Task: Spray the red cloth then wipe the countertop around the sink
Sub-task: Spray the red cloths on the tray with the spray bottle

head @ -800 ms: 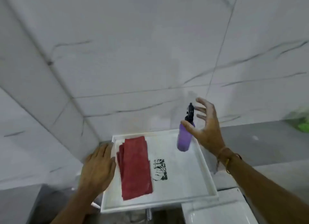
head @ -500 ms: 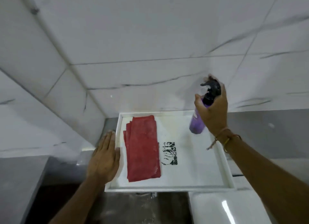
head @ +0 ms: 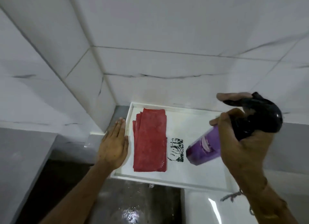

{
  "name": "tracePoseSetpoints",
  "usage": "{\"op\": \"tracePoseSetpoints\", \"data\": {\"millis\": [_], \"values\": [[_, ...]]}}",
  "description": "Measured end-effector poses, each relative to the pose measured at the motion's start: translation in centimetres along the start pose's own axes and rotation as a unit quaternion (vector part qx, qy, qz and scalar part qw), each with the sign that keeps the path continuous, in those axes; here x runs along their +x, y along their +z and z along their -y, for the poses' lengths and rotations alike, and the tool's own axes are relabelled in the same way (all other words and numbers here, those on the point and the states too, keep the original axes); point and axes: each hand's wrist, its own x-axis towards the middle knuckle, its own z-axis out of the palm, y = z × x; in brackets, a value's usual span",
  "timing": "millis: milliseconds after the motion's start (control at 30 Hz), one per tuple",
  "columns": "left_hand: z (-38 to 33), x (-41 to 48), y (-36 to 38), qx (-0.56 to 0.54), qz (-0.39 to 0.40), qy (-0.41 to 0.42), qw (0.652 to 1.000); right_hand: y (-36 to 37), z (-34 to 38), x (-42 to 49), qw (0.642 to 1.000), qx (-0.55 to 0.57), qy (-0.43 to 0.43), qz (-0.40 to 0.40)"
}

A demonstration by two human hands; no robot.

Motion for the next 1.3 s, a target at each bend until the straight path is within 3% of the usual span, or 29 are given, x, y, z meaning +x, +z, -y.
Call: {"op": "tracePoseSetpoints", "data": {"millis": [133,433,633,900,1300], "values": [[0.0,0.0,0.1,-0.003,-0.002,0.007,1.000,0.6,2.0,-2.7,0.998,0.045,0.020,0.030],[0.0,-0.1,0.2,-0.020,-0.009,0.012,1.000,4.8,-0.1,-9.3,0.955,-0.025,0.246,0.164],[0.4,0.0,0.5,-0.022,-0.014,0.008,1.000,6.9,-2.0,-10.4,0.921,-0.054,0.357,0.147],[0.3,0.0,0.3,-0.022,-0.013,0.005,1.000,8.3,-3.3,-10.4,0.904,-0.083,0.380,0.180],[0.4,-0.1,0.6,-0.014,-0.021,0.006,1.000,8.2,-4.2,-10.6,0.903,-0.123,0.379,0.162]]}}
